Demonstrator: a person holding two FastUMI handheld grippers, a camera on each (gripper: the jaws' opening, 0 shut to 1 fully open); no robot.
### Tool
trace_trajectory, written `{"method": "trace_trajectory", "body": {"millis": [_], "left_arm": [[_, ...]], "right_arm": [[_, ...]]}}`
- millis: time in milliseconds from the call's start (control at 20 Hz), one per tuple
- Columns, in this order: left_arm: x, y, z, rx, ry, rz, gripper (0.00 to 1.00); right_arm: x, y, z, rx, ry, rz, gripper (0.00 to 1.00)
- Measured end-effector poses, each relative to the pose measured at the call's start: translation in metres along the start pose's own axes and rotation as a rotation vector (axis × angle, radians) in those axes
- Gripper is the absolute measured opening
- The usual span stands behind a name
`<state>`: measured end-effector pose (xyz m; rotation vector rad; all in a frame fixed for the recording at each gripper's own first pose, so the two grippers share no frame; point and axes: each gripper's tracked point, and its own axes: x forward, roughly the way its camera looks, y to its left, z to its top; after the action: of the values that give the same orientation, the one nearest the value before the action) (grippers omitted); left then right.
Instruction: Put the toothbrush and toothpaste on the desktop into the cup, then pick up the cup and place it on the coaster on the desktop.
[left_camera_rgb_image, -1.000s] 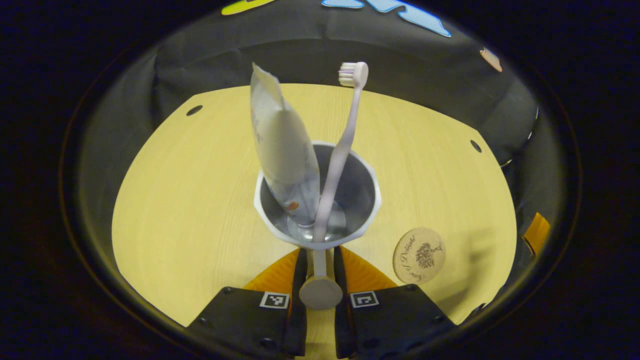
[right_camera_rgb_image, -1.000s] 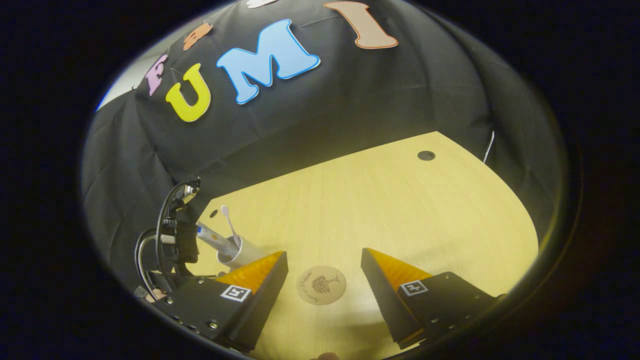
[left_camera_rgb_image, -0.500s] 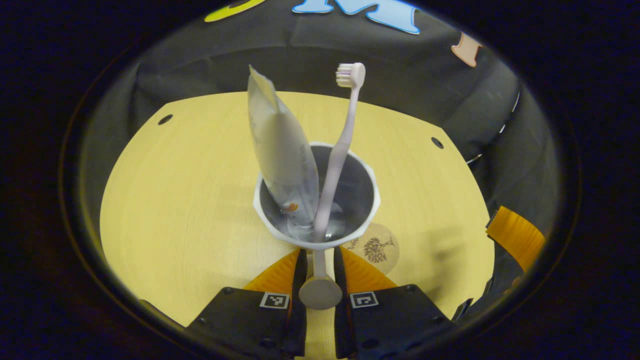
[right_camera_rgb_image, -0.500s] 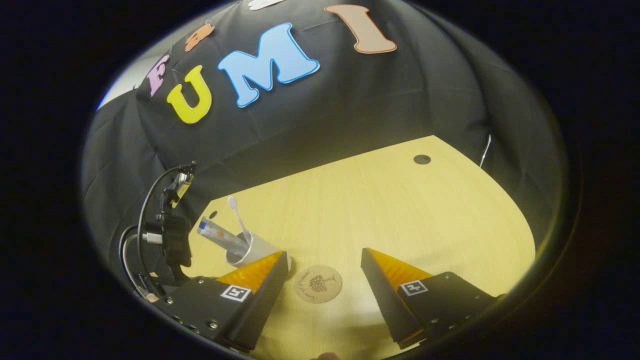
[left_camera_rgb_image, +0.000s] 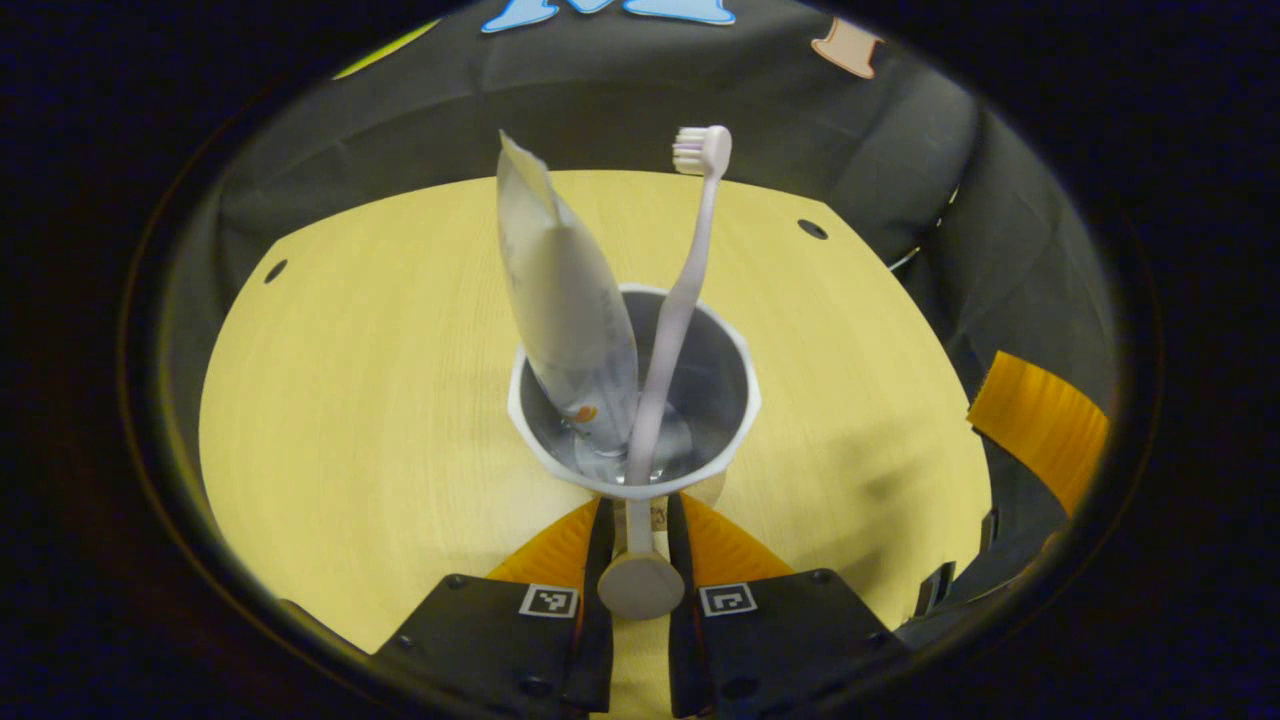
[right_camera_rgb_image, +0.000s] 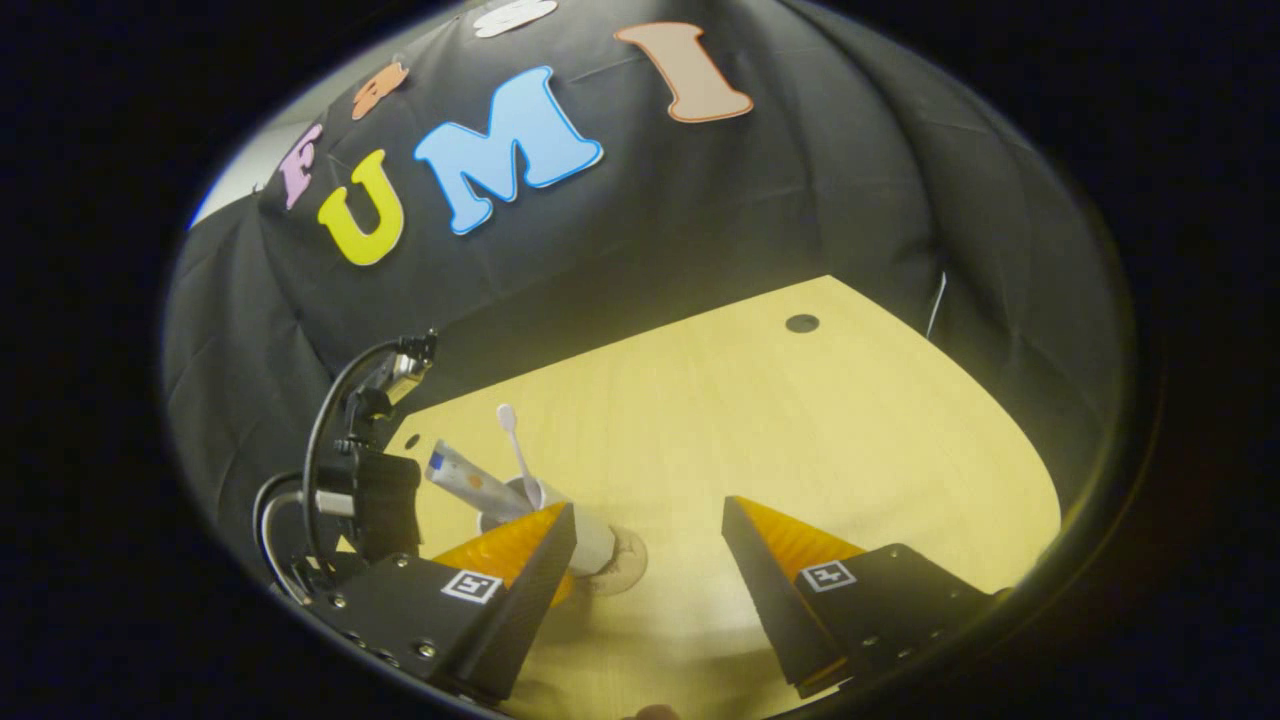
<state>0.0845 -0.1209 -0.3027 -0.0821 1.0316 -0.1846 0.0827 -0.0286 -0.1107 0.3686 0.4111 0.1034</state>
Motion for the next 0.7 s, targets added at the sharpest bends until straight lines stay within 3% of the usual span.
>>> {"method": "trace_trajectory", "body": {"millis": [350, 700], "left_arm": [[0.003, -0.018, -0.007, 0.038, 0.021, 0.057, 0.29], [-0.005, -0.022, -0.004, 0.011, -0.013, 0.035, 0.35]], "right_arm": [[-0.018, -0.017, 0.0, 0.002, -0.007, -0.017, 0.93], [-0.03, -0.013, 0.003, -0.073, -0.014, 0.003, 0.93]]}}
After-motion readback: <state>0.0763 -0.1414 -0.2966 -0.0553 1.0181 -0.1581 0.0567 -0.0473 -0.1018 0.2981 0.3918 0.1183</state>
